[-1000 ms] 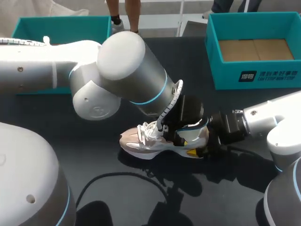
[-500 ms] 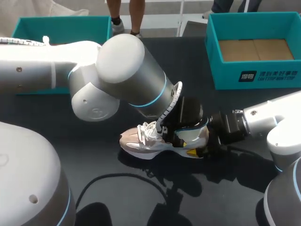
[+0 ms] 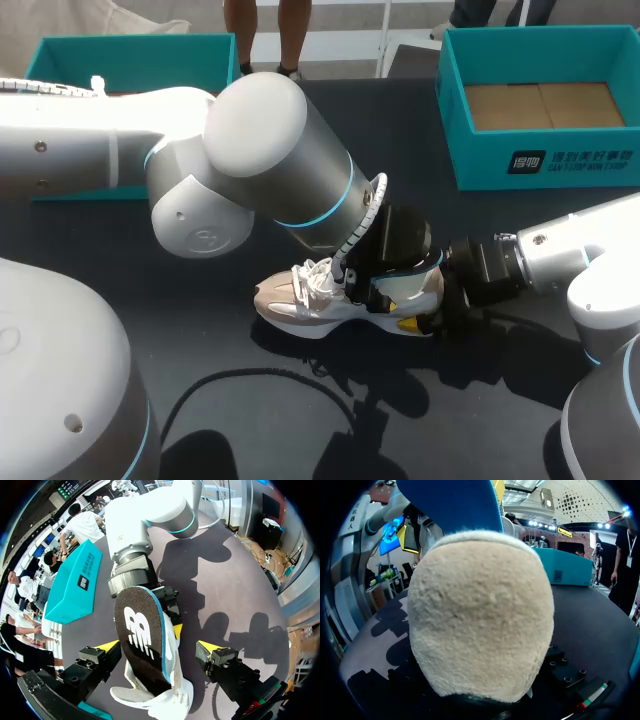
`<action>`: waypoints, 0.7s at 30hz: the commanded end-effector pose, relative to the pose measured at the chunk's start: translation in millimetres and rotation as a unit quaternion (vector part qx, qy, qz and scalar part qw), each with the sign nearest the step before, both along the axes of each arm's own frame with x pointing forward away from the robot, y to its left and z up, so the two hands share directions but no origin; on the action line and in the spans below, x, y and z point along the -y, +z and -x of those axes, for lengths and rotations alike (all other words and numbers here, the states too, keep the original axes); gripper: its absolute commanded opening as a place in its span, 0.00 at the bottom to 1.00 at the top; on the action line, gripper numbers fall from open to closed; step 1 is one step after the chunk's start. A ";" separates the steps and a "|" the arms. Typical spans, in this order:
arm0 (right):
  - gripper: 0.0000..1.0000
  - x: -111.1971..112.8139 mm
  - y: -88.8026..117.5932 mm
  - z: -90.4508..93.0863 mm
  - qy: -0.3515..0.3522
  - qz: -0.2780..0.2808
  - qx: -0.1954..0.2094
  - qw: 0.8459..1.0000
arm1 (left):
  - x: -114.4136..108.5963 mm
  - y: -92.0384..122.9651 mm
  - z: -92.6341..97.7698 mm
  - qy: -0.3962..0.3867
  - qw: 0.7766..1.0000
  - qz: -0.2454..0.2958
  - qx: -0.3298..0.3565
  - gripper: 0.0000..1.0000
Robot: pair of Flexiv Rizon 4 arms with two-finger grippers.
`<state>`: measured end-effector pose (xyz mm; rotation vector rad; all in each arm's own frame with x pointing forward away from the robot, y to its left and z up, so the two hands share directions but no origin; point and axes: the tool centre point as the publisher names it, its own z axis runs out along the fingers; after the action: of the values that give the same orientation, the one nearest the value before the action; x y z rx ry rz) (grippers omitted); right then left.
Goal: Take the shoe out of the shoebox, open the shoe tongue, remove and reinsert the insole, then place the shoe into the shoebox
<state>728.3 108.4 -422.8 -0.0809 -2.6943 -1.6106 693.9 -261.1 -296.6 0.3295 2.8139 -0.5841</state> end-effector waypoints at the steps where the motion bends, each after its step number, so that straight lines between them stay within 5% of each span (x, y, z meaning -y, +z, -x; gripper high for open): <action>1: 0.00 -1.4 -0.1 0.4 -0.001 0.002 0.000 1.000 | -1.1 0.2 0.3 0.000 1.000 0.000 0.000 1.00; 21: 0.00 -1.4 -0.1 0.4 -0.001 0.002 0.000 1.000 | 6.1 -5.3 -8.8 0.093 0.982 0.057 0.151 1.00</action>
<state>728.3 108.4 -422.8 -0.0809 -2.6943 -1.6106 704.9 -262.7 -295.8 0.1367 2.5151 -0.6079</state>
